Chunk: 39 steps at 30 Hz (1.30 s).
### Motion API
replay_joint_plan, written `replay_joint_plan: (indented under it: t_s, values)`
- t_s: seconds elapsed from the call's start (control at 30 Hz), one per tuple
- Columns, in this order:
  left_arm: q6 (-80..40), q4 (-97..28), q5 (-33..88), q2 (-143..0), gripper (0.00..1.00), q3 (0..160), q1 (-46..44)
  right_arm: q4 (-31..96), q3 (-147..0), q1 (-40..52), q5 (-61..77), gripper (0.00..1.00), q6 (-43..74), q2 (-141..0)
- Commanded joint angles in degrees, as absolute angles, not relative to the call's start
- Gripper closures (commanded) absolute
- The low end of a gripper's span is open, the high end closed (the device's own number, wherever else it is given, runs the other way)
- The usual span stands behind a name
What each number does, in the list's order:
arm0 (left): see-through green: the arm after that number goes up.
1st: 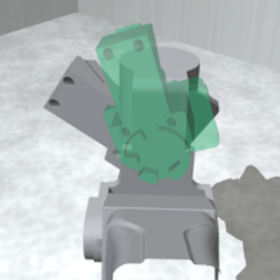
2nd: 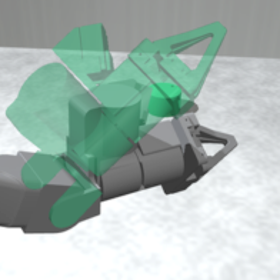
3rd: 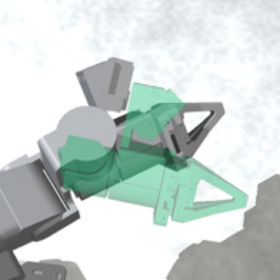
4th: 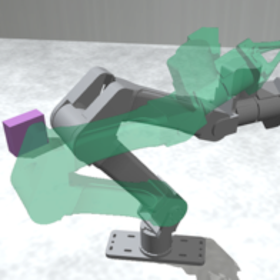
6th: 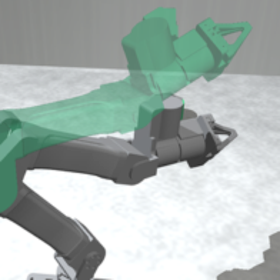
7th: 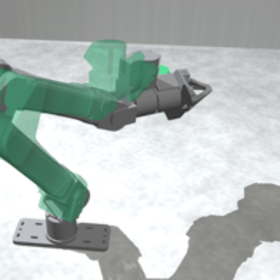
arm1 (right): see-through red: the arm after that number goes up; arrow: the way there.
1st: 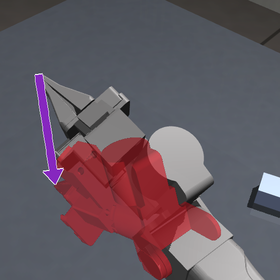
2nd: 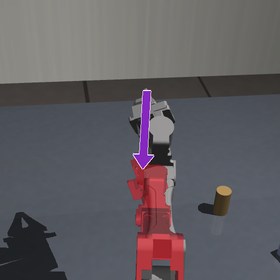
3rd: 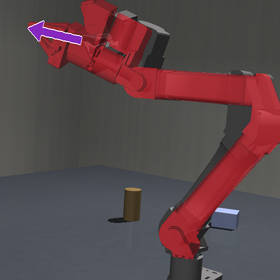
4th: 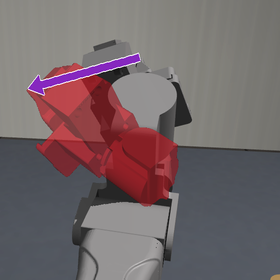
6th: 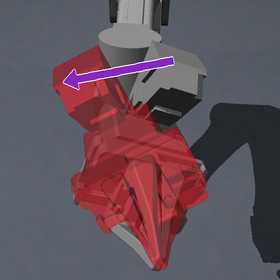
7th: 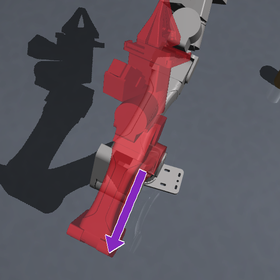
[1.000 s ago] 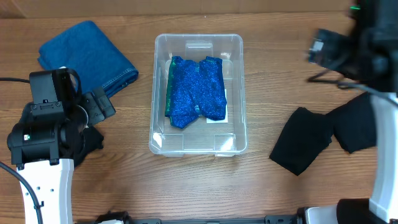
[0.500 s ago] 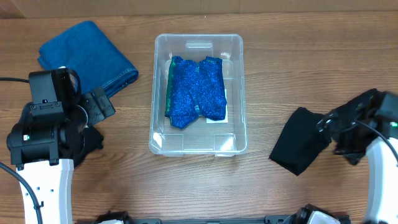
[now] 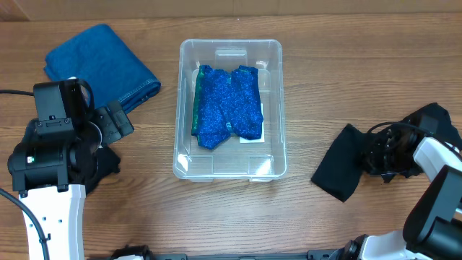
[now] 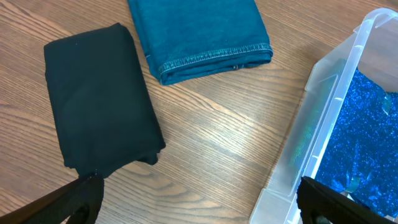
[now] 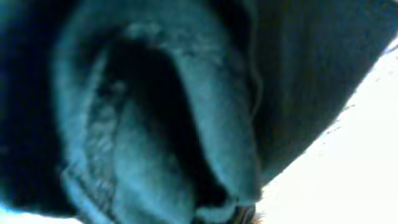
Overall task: Pack container
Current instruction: 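Place the black cloth in the bin's front half and release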
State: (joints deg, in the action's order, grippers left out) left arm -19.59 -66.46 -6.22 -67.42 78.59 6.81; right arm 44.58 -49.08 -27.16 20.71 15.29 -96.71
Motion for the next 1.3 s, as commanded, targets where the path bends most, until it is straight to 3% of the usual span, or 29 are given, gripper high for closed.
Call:
replay_joint_plan:
  t_s: [0.0,0.13,0.23,0.43,0.57,0.7,1.0,1.03,1.07,1.17,1.27]
  values:
    - [-20.6,-66.7,-5.9,-67.5,0.00,79.8,7.1,44.6,-47.6,-26.6,24.4,0.96,13.9,-98.8]
    - [-20.6,-66.9,-5.9,-67.5,0.00,79.8,7.1,50.8,-56.9,-26.3,32.8,0.96,10.1,-94.3]
    - [-20.6,-67.0,-5.9,-67.5,0.00,79.8,7.1,59.7,-71.9,-21.9,33.1,0.96,4.3,-87.9]
    - [-20.6,-67.2,-5.9,-67.5,0.00,79.8,7.1,64.2,-95.1,-0.4,25.3,0.96,-9.8,-82.2]
    - [-20.6,-67.5,-5.9,-67.5,0.00,79.8,7.1,63.4,-95.9,18.5,13.3,0.96,-20.4,-83.7]
    - [-20.6,-67.6,-5.9,-67.5,0.00,79.8,7.1,65.1,-95.9,33.3,10.9,0.96,-27.5,-92.2]
    - [-20.6,-67.7,-5.9,-67.5,0.00,79.8,7.1,72.8,-91.1,42.0,13.6,0.96,-33.5,-104.9]
    - [-20.6,-67.7,-5.9,-67.5,0.00,79.8,7.1,70.1,-90.3,41.8,10.2,0.84,-32.8,-105.4]
    - [-20.6,-67.7,-5.9,-67.5,0.00,79.8,7.1,65.4,-90.0,41.3,2.4,0.00,-28.4,-105.7]
    - [-20.6,-67.7,-5.4,-67.5,0.00,79.8,7.1,54.4,-90.7,39.6,-25.9,0.00,-7.6,-105.8]
    - [-20.6,-67.7,-4.8,-67.5,0.00,79.8,7.1,54.3,-92.8,39.6,-35.3,0.00,-2.8,-104.0]
